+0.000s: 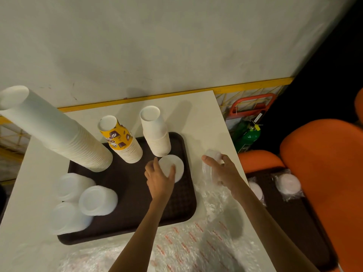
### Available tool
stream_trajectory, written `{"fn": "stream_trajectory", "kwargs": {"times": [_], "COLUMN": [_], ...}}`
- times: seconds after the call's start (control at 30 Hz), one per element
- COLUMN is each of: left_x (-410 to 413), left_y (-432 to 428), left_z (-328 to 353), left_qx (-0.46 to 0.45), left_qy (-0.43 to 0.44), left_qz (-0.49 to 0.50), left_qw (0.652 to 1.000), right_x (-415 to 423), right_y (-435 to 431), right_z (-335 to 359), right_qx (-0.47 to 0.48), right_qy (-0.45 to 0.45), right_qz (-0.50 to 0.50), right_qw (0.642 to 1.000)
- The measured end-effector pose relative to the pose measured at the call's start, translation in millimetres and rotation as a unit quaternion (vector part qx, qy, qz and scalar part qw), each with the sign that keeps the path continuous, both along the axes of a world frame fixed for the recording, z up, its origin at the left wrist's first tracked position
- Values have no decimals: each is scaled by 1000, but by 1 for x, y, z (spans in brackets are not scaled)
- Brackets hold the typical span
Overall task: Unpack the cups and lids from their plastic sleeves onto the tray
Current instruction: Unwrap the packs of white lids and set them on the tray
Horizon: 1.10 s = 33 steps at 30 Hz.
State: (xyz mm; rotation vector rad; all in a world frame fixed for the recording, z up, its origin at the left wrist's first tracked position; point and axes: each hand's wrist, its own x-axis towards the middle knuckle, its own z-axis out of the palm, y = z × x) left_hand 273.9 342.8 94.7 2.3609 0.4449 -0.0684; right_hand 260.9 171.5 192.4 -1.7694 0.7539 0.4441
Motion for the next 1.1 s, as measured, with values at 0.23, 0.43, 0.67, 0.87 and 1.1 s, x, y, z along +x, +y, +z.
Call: {"fn": "stream_trajectory", "kwargs": {"times": [0.23, 0.43, 0.67, 0.87, 1.1], "left_x": [-2, 0, -2, -21, -55], "left_y": [-11, -13, -8, -7, -21], "left_z": [-15, -21, -17, 45, 116], "left_qx": [43, 19, -19, -210, -343], "left_qy": [45, 58, 42, -145, -246], "left_qz": [-52, -41, -36, 67, -107], "left_qw": [997, 997, 998, 965, 900], "right_x": [-2, -2, -6, -12, -25], "right_y": [1, 0, -1, 2, 12], "right_z": [-1, 1, 6, 17, 26], "right_qx": [-7, -2, 24, 66, 63], "right_qy": [-5, -3, -5, -30, -70], "right_qz": [3, 2, -5, 0, 25], "right_qw": [1000, 1000, 1000, 997, 995]}}
